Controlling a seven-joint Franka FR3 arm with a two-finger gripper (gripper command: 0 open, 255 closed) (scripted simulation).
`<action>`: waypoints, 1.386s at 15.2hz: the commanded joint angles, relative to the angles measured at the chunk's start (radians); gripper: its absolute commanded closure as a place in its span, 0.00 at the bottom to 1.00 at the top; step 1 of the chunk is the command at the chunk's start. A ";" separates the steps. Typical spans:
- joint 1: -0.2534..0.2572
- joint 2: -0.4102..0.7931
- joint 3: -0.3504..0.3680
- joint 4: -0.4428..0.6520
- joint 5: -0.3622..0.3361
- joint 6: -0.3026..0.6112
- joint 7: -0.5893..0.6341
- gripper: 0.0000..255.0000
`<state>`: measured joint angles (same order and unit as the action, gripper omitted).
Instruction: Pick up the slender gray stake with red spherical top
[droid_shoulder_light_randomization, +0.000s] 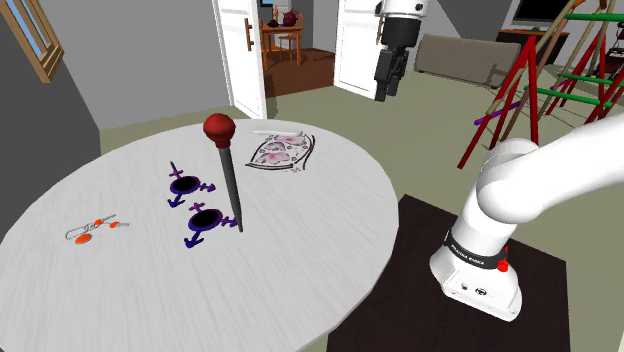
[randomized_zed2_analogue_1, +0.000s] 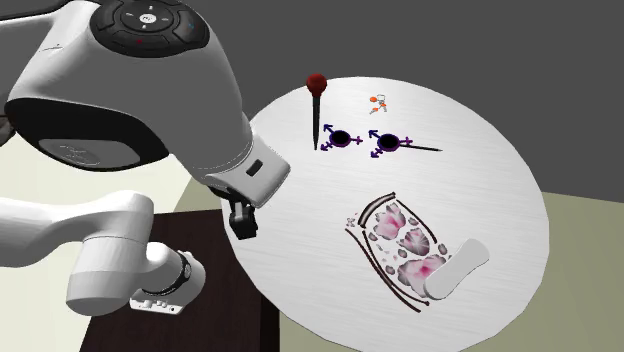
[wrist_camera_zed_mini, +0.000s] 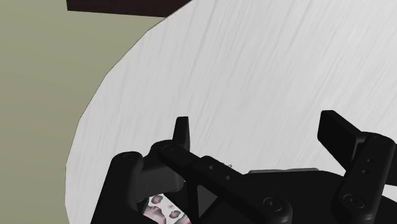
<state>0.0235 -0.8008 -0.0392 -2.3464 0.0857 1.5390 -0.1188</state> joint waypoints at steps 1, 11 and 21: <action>0.000 0.000 0.000 0.000 0.000 0.000 0.000 0.00; 0.079 0.232 0.176 0.185 0.089 0.078 0.137 0.00; 0.131 0.517 0.342 0.469 0.079 0.111 0.287 0.00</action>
<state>0.1496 -0.3056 0.2888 -1.8992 0.1685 1.6481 0.1555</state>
